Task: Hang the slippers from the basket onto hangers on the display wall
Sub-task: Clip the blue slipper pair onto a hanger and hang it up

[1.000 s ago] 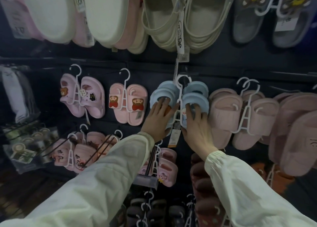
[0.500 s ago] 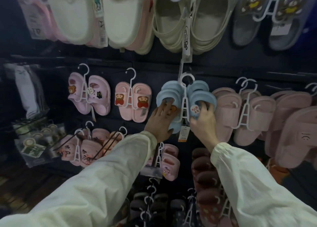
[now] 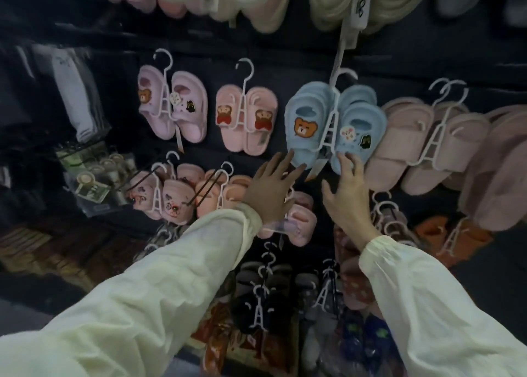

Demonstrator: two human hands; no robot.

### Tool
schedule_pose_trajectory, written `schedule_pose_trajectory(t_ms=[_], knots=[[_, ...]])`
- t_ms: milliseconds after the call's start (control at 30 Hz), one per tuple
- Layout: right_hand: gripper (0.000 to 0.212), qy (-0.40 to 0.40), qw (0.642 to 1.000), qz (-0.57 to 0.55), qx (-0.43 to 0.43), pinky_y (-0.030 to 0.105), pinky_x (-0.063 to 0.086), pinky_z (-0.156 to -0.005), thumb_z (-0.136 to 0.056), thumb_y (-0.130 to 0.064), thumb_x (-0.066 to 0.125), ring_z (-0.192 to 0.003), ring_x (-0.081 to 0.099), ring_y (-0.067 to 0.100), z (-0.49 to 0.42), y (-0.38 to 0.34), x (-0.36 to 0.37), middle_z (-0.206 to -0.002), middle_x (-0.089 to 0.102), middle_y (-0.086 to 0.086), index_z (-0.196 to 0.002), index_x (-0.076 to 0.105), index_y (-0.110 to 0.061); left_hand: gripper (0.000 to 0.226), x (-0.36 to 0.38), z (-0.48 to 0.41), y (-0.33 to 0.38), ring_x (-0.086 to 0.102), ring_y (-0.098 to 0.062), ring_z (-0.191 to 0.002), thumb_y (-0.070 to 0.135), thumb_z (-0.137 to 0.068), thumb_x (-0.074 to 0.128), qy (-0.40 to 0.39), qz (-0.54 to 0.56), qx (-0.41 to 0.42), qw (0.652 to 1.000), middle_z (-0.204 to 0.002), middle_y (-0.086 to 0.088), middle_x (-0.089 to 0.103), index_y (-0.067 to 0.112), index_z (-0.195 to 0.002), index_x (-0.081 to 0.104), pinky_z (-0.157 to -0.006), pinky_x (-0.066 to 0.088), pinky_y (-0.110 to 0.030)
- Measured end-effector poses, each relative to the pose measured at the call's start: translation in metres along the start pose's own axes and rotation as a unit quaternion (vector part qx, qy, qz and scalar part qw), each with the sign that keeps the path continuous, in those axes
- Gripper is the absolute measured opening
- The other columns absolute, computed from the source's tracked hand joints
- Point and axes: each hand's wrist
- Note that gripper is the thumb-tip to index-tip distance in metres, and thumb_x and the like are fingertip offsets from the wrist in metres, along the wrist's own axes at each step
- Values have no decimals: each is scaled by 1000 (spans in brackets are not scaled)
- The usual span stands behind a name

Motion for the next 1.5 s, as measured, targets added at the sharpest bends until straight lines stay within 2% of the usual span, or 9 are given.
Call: schedule_pose_trajectory(t_ms=[267,433,700,900,1033,1167,1267,1367,1500], knots=[[69,-81,996,34,-21,50,48,-91,-91,-24,62,-131,45,34,116,-25,39,-155,32,10,-152,32,-13,74,6,98,16,24,-39,-147,39,-89,60,3,59,-41,997,-161,-15,26,17,-154,33,-115,30,-54],[70,-140,989,38,14,48,39,-104,-93,-25,60,-141,35,29,190,-36,60,-159,26,8,-154,27,-18,75,22,170,29,13,-32,-151,40,-93,60,-44,123,-80,988,-165,-8,17,23,-158,24,-120,24,-52],[67,-240,969,42,46,44,36,-106,-91,-19,61,-142,34,27,314,-29,96,-157,31,10,-152,32,-16,65,77,298,46,30,-30,-146,33,-95,57,-133,185,-158,961,-160,-7,31,19,-154,33,-115,36,-47],[67,-374,923,52,74,48,38,-105,-90,-19,59,-140,36,29,394,-11,121,-156,32,9,-151,32,-18,67,108,401,52,40,-33,-139,20,-88,65,-236,232,-280,901,-155,-13,40,14,-150,41,-114,37,-44],[69,-466,879,62,82,48,39,-106,-90,-23,62,-137,40,30,437,4,147,-155,33,8,-152,31,-19,56,137,478,52,51,-38,-130,31,-91,51,-324,220,-375,840,-146,-17,50,7,-141,52,-108,43,-44],[74,-553,828,59,78,51,42,-104,-86,-23,66,-135,43,30,487,21,187,-153,36,7,-150,29,-23,68,170,567,62,45,-29,-132,29,-95,55,-430,195,-448,759,-162,1,29,27,-156,26,-105,44,-39],[80,-595,802,47,23,53,49,-96,-74,-22,75,-133,48,31,528,37,218,-147,45,9,-145,37,-20,63,194,614,72,46,-22,-128,31,-100,44,-514,159,-451,712,-164,3,20,29,-157,18,-101,44,-34],[83,-640,766,53,-8,53,56,-86,-64,-23,83,-122,59,29,576,65,253,-135,57,8,-140,48,-18,64,231,643,83,39,-26,-134,24,-101,42,-597,150,-408,675,-166,-2,7,23,-158,13,-104,38,-37],[68,-674,735,78,21,50,46,-100,-83,-23,68,-134,49,31,638,124,296,-145,50,7,-147,44,-19,60,294,674,84,34,-29,-142,21,-100,45,-604,165,-414,660,-166,-1,8,22,-156,23,-108,36,-43]])
Point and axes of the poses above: each hand's wrist, its own z-axis away from the middle knuckle, its own x-axis out of the palm, y = z × x
